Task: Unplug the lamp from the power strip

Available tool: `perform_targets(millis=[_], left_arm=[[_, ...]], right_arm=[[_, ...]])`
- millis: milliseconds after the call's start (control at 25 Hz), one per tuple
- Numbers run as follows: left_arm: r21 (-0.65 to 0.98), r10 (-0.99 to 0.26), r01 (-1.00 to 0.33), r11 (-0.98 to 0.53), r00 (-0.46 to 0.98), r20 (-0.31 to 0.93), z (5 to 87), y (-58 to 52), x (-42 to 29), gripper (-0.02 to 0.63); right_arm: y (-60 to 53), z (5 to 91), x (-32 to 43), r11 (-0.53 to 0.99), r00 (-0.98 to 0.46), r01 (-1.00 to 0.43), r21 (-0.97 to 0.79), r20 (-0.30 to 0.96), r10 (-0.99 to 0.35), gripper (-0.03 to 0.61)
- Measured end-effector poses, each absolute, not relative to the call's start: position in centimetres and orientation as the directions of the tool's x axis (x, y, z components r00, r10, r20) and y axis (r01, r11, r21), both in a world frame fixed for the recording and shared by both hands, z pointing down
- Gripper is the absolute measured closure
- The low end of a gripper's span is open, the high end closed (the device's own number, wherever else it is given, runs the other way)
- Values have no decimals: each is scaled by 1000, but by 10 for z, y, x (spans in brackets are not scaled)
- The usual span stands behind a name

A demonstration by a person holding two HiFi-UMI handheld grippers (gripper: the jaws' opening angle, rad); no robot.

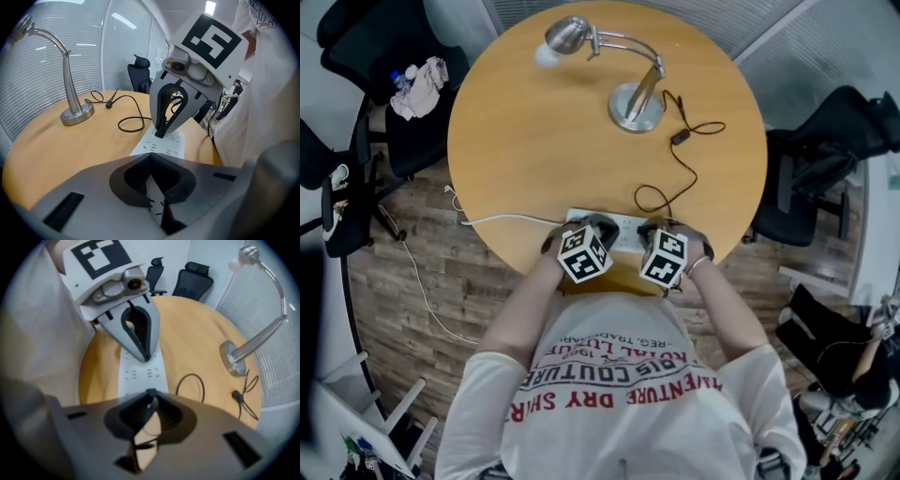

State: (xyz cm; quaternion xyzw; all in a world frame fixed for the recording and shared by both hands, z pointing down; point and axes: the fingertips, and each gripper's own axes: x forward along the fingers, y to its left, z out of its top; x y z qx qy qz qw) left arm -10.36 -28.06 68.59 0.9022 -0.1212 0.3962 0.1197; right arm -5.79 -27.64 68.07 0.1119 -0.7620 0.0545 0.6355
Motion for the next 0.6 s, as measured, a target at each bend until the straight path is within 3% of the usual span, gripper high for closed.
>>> perform_targets(millis=[360, 480, 600], left_arm=[[171, -129, -375, -911, 654, 745, 686, -286, -101, 585], [157, -130, -372, -915, 641, 757, 688, -285, -103, 585], [188, -106, -374, -908, 640, 761, 688, -285, -104, 586]], right_arm=[[-274, 670, -57, 973, -145, -221, 71, 984, -104, 508], [-286, 628, -70, 948, -260, -312, 65, 954, -151, 508], [-309, 598, -62, 931, -259, -351, 97, 946, -196, 508]])
